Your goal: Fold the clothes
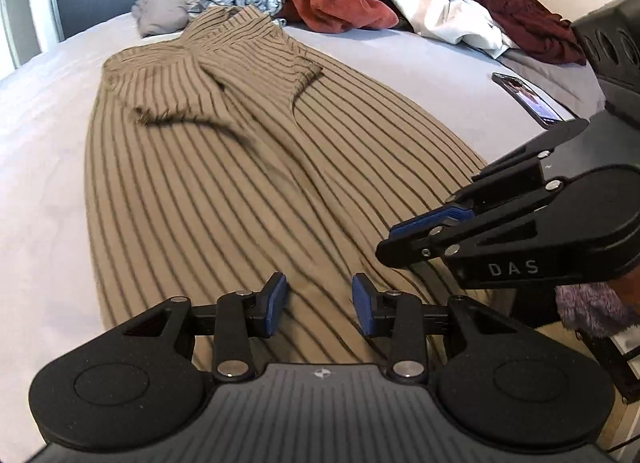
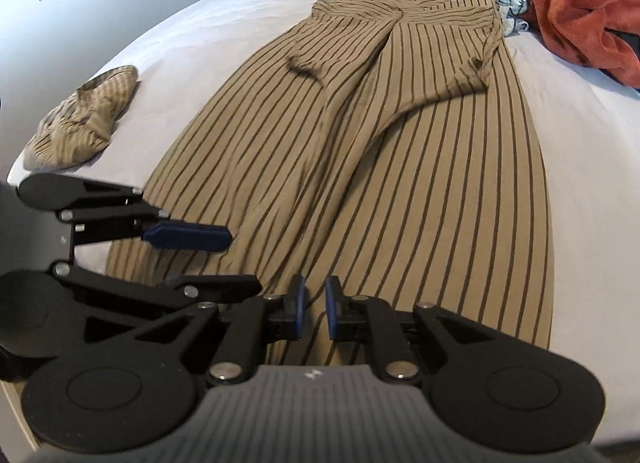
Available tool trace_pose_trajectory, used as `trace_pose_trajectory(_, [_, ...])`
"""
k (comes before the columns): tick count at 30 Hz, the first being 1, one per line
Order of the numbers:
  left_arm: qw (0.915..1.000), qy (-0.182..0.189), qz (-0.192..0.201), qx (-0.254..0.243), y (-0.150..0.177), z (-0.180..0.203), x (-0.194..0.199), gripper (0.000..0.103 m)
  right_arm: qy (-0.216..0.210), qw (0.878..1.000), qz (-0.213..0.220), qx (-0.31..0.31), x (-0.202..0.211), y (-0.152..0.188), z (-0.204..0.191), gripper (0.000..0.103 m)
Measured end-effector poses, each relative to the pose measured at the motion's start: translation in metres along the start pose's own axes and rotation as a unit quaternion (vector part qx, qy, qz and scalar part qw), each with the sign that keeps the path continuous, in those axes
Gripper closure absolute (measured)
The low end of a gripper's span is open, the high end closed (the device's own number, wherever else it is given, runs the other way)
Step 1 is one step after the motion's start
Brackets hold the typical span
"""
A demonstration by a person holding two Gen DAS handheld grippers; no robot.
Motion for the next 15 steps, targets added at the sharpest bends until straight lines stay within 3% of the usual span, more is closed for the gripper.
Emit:
trace_pose_trajectory(8, [0.9994, -0.016, -0.006, 0.030, 0.036, 0.023, 0.020, 0.068, -0.017, 1.000, 0.011, -0.004, 0.020, 0.044, -0.014, 0.089])
trace_pose_trajectory(12, [0.9987, -0.013, -0.041, 0.028, 0.053, 0.029, 0.024, 0.068, -0.014, 1.000, -0.019, -0.015, 0.026, 0.069, -0.007, 0.088])
trace_pose_trajectory(15, [0.9958, -0.009, -0.061, 0.068, 0.069, 0.023, 0.029, 0.068, 0.001, 0.999, -0.040, -0.004, 0.027, 0.085, 0.000, 0.086])
Point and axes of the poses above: each gripper's, at about its wrist camera, not at the fingertips, and x roughly against the way its jaws point, z to its right, y to its underside, the point moved 8 cm from there along -x, roughly the way its jaws point, and after that the axes turned 4 degrees about -x, right-handed, at the moved point
